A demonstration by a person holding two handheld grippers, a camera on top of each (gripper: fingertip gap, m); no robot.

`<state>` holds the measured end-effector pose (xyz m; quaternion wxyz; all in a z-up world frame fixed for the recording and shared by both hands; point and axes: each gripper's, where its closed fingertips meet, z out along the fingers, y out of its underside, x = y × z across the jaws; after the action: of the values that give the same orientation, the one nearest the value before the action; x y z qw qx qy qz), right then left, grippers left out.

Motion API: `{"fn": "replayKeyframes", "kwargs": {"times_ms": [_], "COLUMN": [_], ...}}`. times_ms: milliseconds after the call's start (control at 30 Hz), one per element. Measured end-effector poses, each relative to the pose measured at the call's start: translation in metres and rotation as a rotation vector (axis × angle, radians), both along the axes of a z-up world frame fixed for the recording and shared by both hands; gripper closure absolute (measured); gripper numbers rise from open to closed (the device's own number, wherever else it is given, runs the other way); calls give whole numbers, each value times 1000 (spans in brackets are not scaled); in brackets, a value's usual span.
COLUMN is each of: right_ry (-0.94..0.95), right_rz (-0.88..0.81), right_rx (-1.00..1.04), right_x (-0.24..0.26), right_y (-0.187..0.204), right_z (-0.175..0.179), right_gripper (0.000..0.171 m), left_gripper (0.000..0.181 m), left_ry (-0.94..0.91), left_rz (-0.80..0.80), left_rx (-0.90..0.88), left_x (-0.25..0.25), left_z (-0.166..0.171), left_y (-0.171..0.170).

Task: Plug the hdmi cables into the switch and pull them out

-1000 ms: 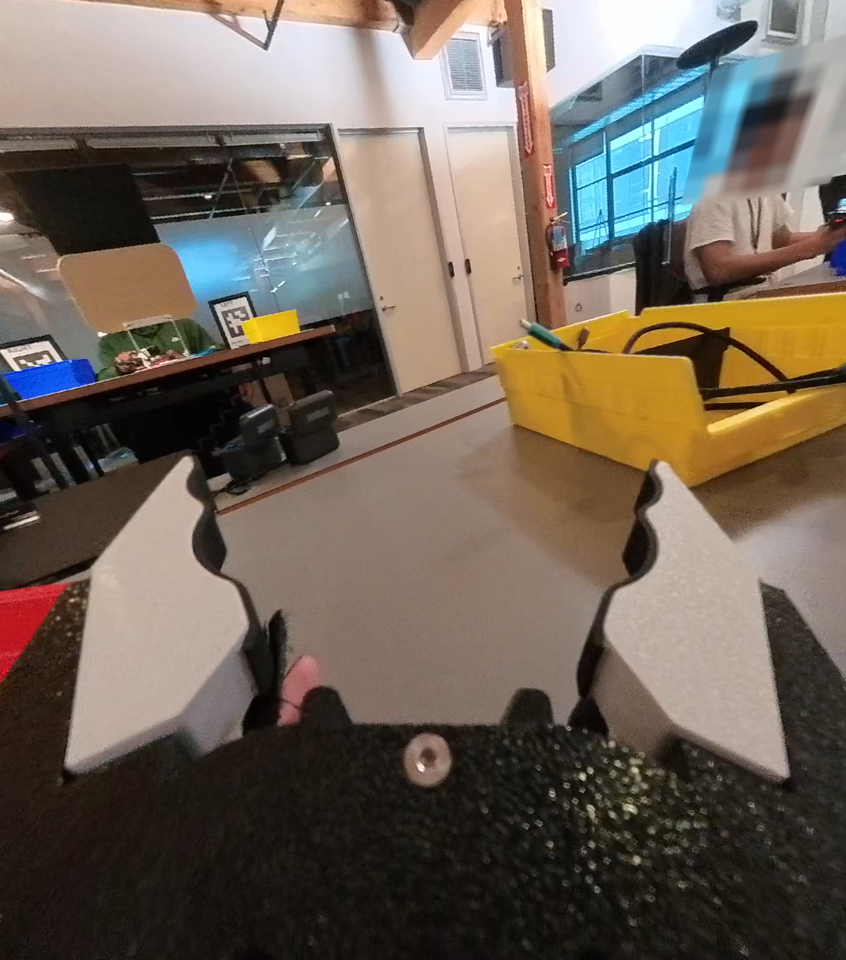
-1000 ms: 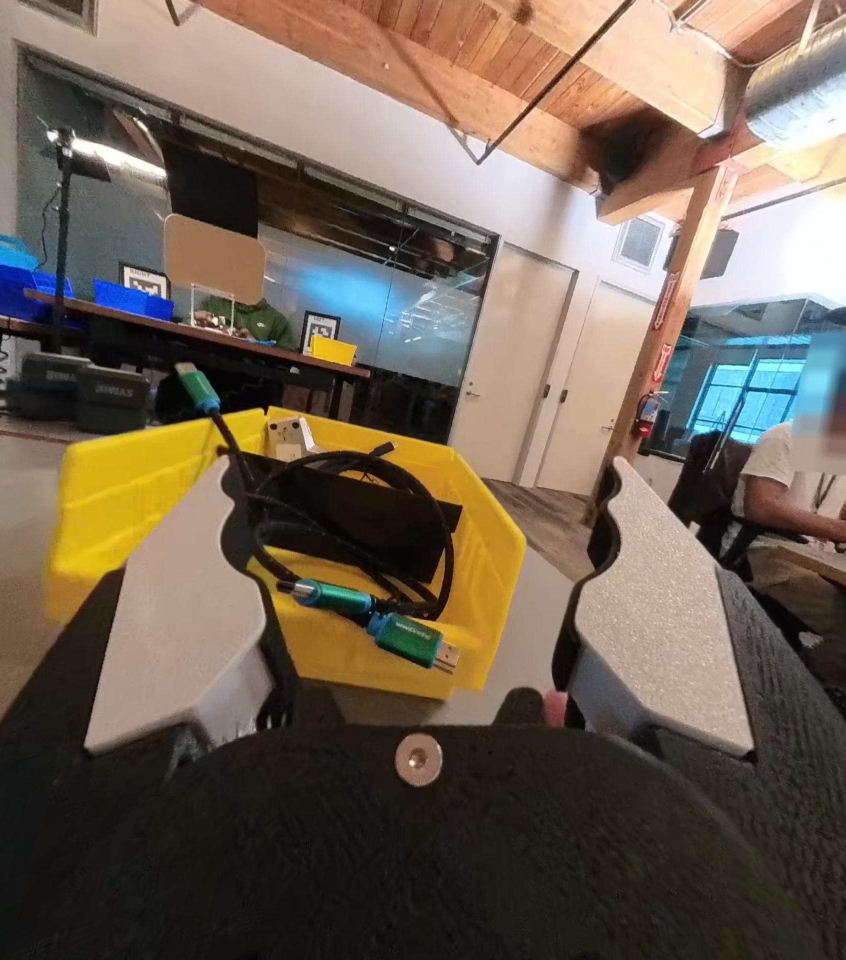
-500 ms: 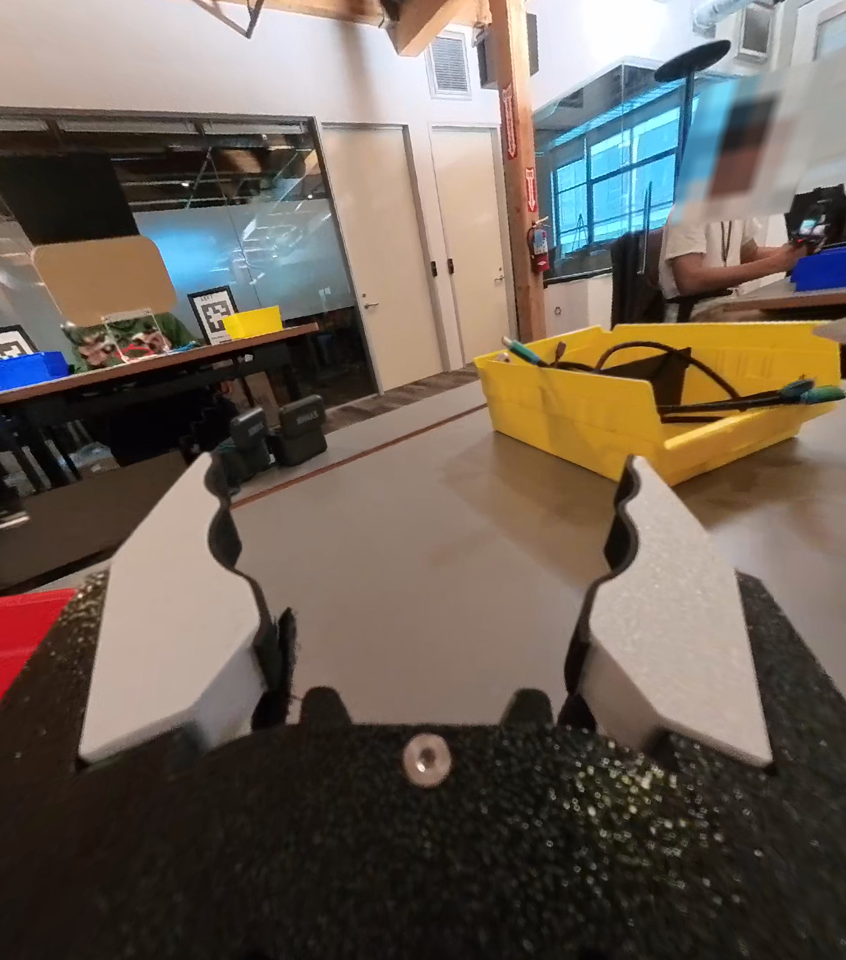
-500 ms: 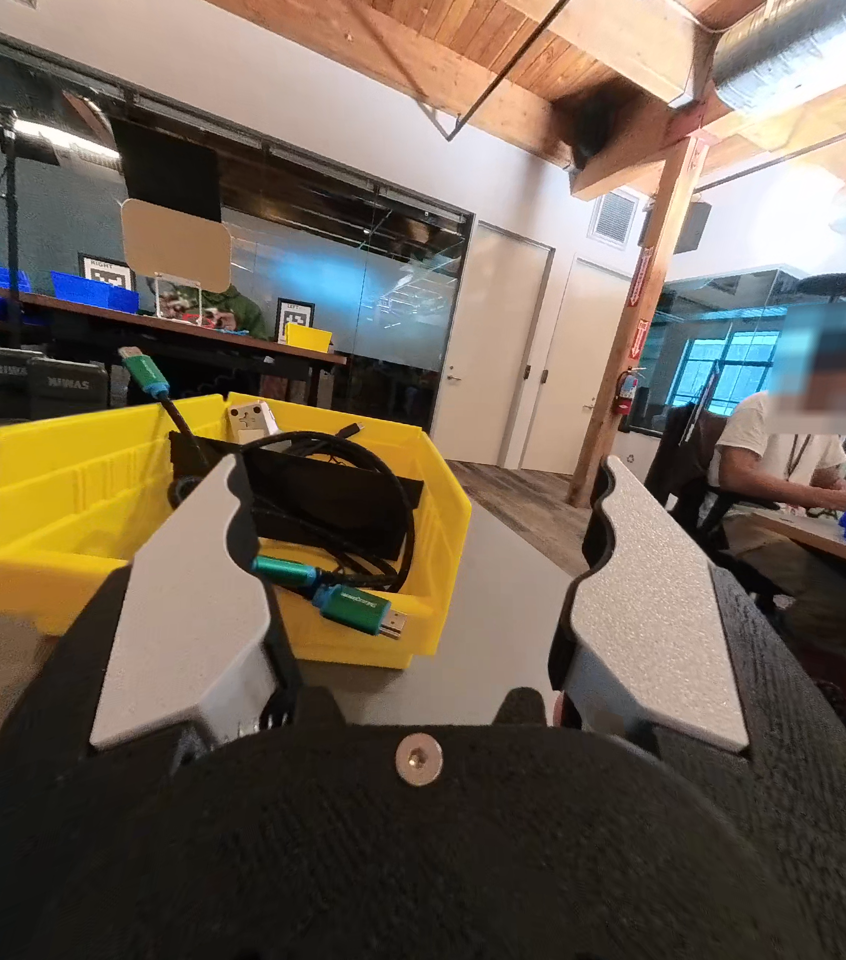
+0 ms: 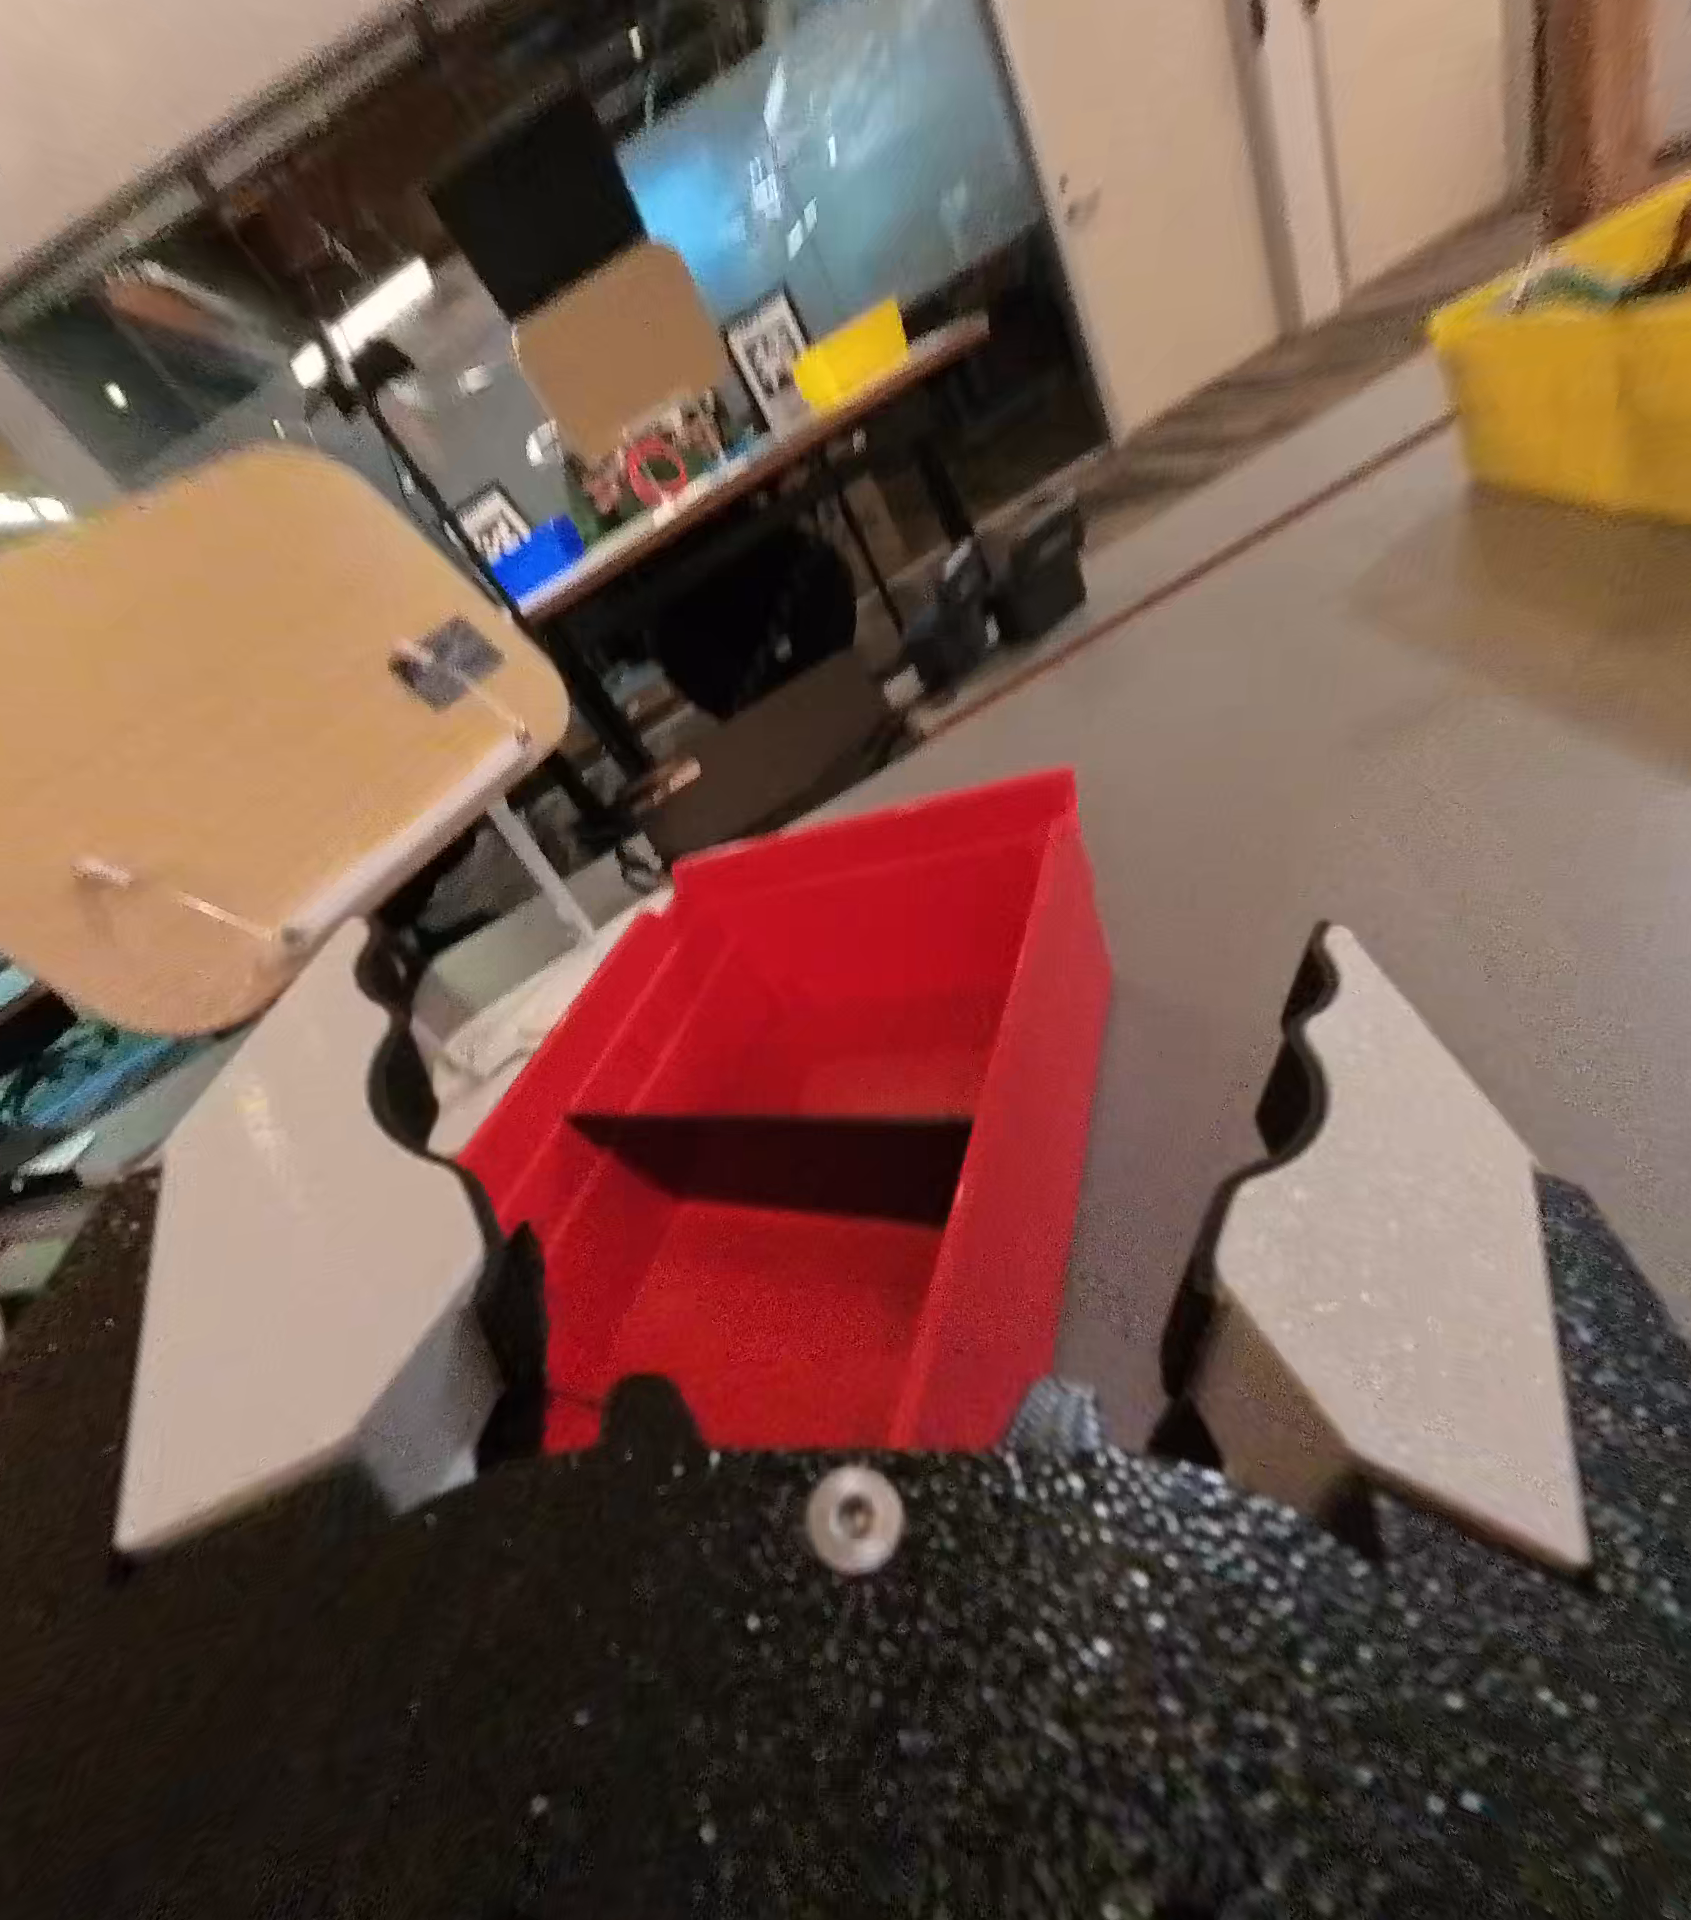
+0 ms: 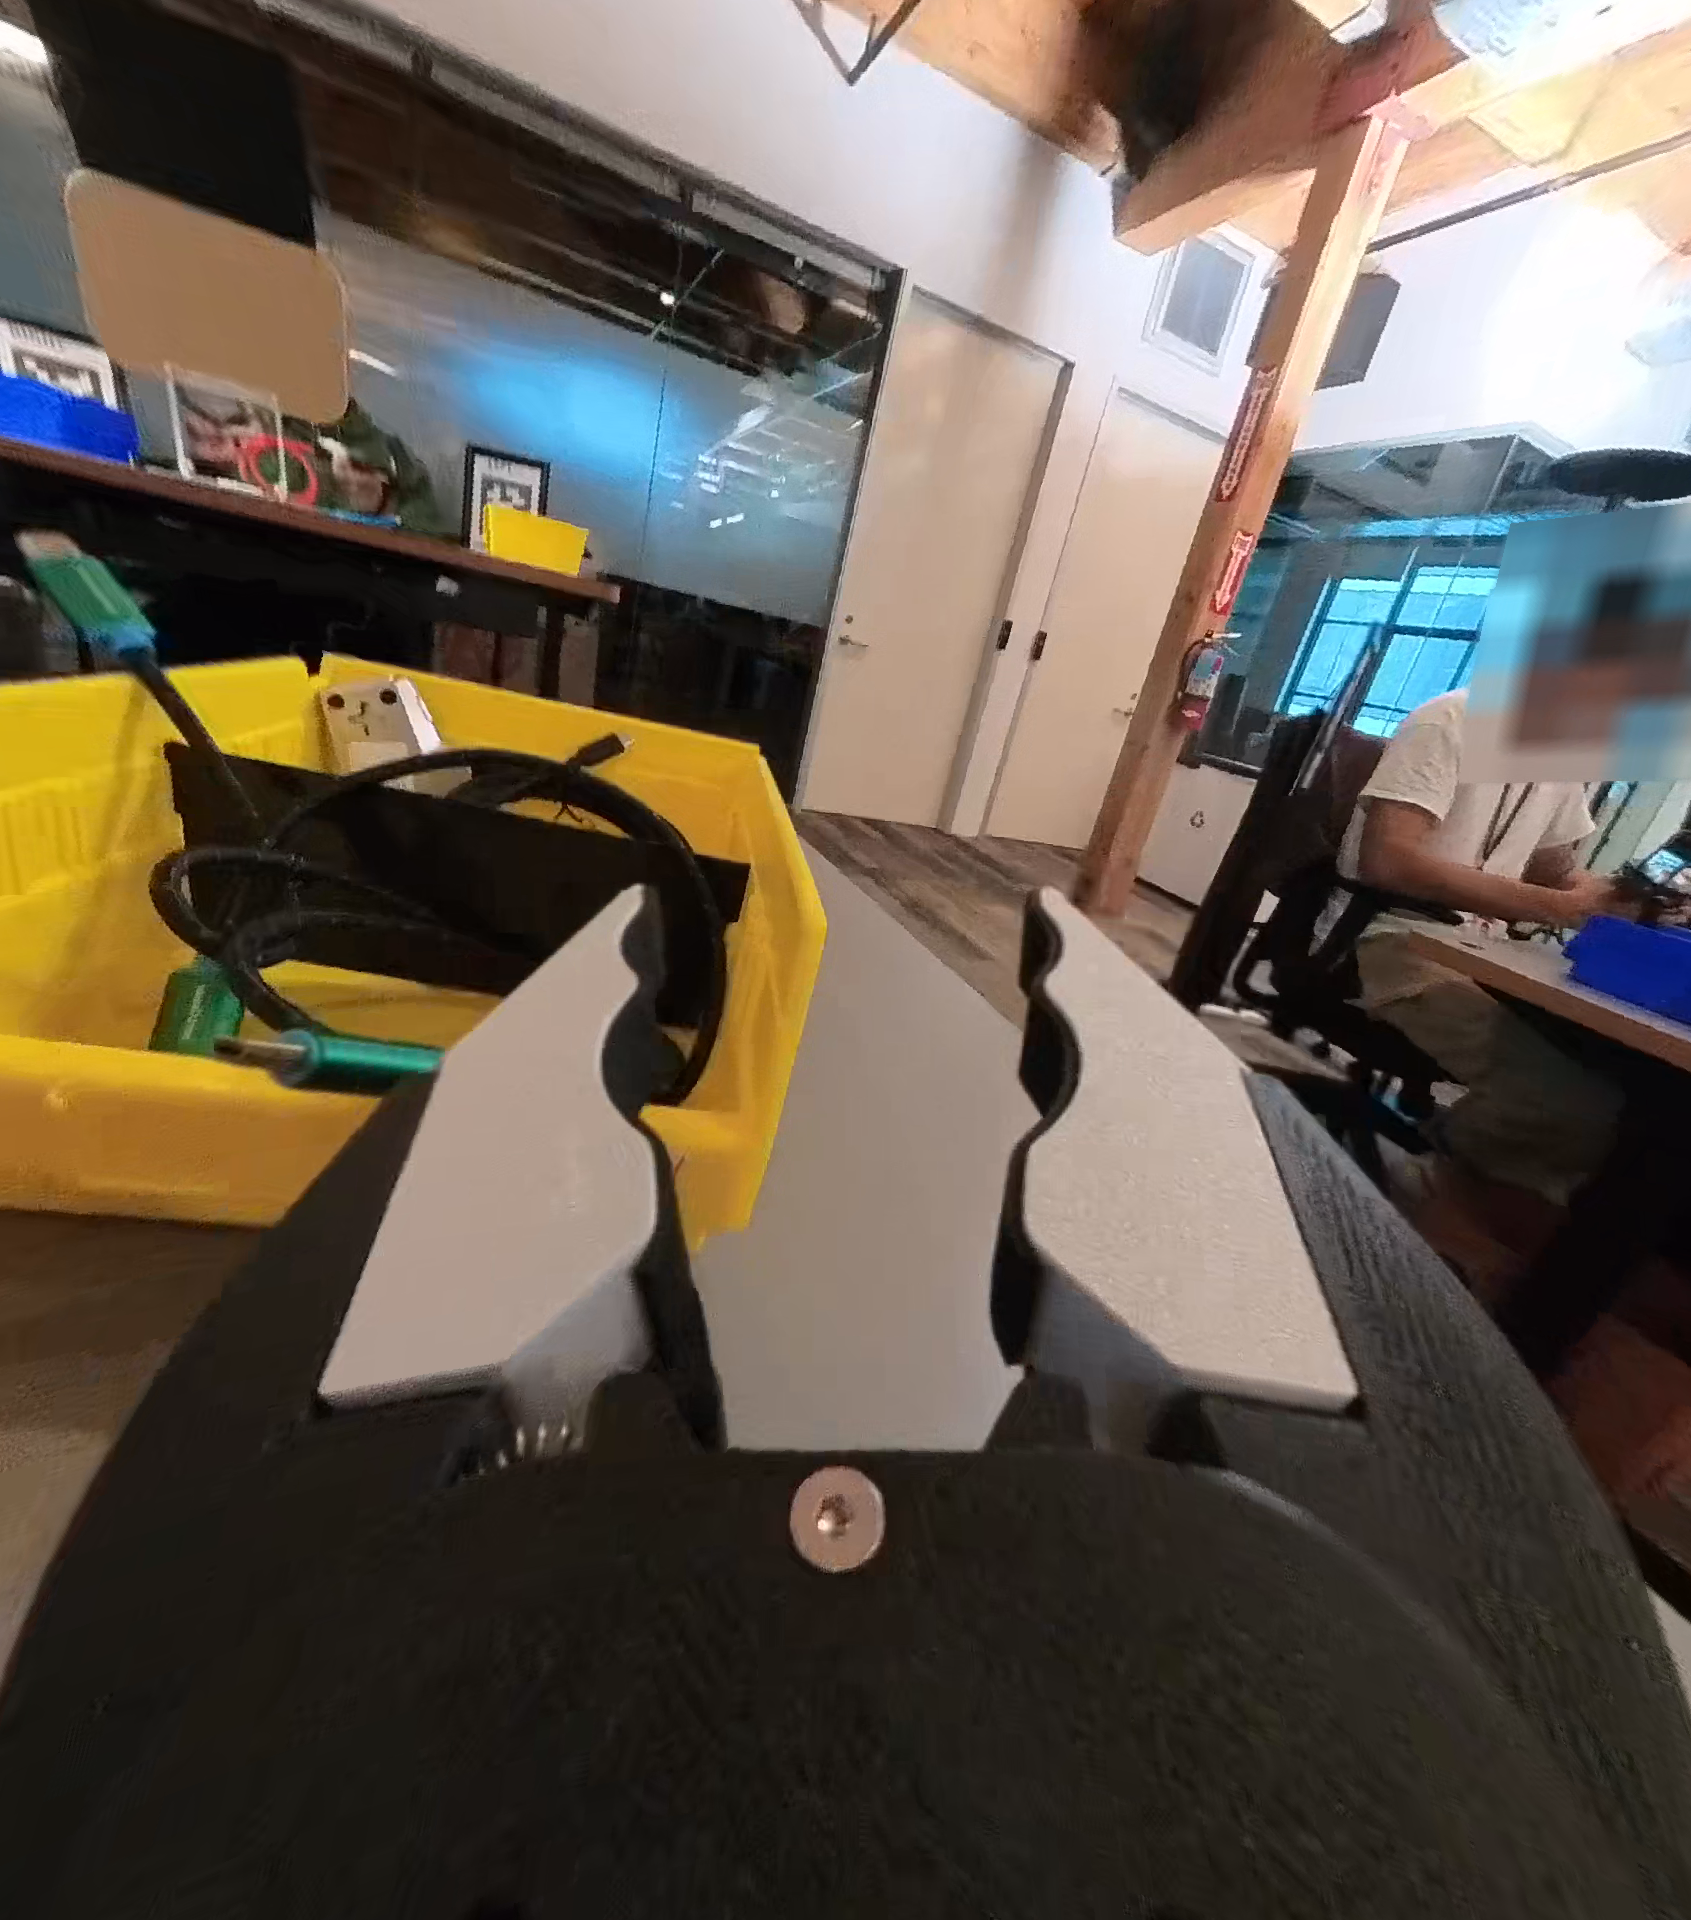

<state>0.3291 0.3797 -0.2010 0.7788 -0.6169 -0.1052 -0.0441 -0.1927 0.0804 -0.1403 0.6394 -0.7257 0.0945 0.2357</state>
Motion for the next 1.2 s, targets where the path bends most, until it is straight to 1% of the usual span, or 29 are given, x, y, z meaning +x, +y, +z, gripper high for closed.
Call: {"fn": "replayKeyframes", "kwargs": {"times_ms": [33,67,133,167,200,233,267,300,333,400,467,500,567,600,633,700,767,967,1067,1200], "right_ry": [-27,-39,-42,-41,-40,-34,-6,44,99,150,114,75,23,10,1,-37,-87,-122,-143,-162], "right_rz": [-6,-7,30,58,80,91,94,100,114,132,137,144,117,119,129,137,141,180,201,221], "right_rx": [-32,-65,-147,-196,-247,-302,-356,-400,-434,-489,-543,-556,-538,-535,-532,-524,-511,-503,-498,-493], "right_x": [0,0,-5,-8,-10,-9,-7,-6,-7,-10,-16,-20,-21,-23,-25,-30,-37,-62,-72,-85], "right_y": [4,8,17,22,28,34,40,45,49,55,58,58,57,55,53,49,43,31,28,25], "right_z": [-4,-8,-17,-23,-29,-35,-41,-45,-48,-55,-64,-66,-66,-65,-65,-65,-65,-66,-66,-66], "right_gripper": [109,110,114,115,115,117,117,118,123,141,160,161,162,168,170,169,168,165,163,161], "left_gripper": [22,22,24,34,53,70,81,95,109,131,153,160,161,161,160,157,156,158,160,163], "left_ry": [-15,-39,-96,-118,-123,-90,-45,-13,4,-9,-40,-47,-16,23,70,145,171,56,-25,-63], "left_rz": [27,35,40,43,39,39,45,54,66,30,-20,-42,-48,-55,-57,-57,-55,-78,-96,-114], "left_rx": [-116,-234,-404,-466,-504,-463,-418,-412,-427,-461,-493,-503,-499,-512,-534,-558,-558,-485,-482,-467], "left_x": [-12,-20,-31,-35,-38,-41,-44,-45,-47,-39,-29,-25,-24,-24,-24,-26,-27,-27,-28,-27], "left_z": [-22,-47,-89,-105,-116,-111,-105,-103,-104,-109,-117,-120,-121,-122,-123,-125,-125,-126,-133,-137], "left_y": [-4,-8,-16,-20,-22,-20,-18,-19,-20,-20,-19,-20,-20,-21,-23,-26,-27,-26,-30,-31]}}
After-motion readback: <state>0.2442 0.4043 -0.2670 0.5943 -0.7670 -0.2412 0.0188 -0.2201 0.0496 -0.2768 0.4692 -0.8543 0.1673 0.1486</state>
